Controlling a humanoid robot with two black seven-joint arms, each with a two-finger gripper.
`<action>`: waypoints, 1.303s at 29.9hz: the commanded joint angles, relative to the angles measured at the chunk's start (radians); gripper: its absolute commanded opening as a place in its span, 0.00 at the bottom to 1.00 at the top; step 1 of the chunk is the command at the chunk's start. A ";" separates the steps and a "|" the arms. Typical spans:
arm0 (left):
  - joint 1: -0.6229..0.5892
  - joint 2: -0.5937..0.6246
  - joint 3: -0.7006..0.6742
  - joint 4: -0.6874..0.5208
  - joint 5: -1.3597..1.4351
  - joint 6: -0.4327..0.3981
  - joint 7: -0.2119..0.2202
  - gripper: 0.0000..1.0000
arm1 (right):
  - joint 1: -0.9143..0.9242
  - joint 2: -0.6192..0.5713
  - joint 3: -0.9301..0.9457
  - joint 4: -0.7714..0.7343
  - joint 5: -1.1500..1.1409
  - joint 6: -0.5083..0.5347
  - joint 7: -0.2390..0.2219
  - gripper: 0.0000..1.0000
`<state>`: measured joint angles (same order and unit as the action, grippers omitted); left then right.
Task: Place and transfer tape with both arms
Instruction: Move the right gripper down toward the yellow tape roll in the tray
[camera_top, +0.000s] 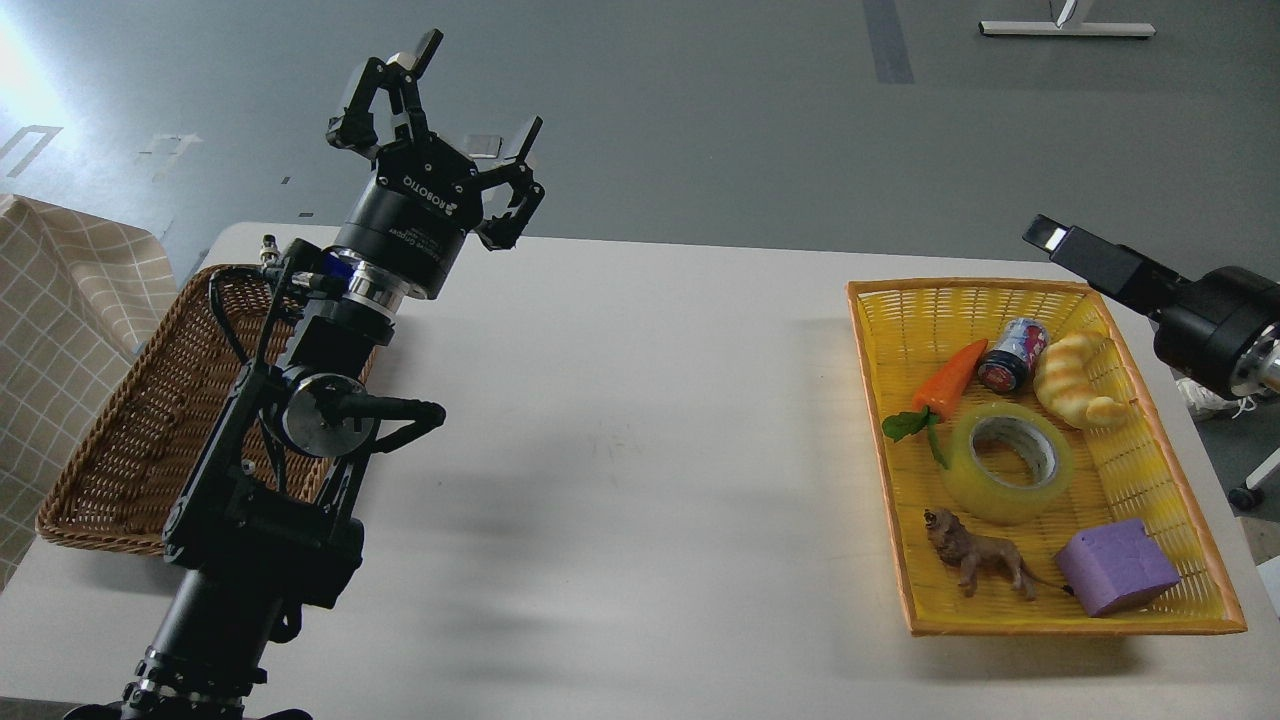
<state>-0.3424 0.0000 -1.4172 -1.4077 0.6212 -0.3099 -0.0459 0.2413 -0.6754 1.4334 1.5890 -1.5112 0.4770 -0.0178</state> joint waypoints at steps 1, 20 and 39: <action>0.006 0.000 0.001 0.000 0.002 -0.001 0.000 0.98 | -0.017 -0.065 0.139 0.019 0.120 0.012 0.009 1.00; 0.014 0.000 0.000 0.001 0.002 0.002 0.000 0.98 | -0.105 -0.007 -0.030 -0.003 -0.392 0.012 -0.010 1.00; 0.046 0.000 0.000 -0.002 0.003 0.002 -0.002 0.98 | -0.214 0.195 -0.028 -0.096 -0.546 0.012 -0.152 1.00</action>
<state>-0.3053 0.0000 -1.4184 -1.4099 0.6229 -0.3083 -0.0472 0.0389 -0.4911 1.4061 1.5019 -2.0556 0.4887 -0.1627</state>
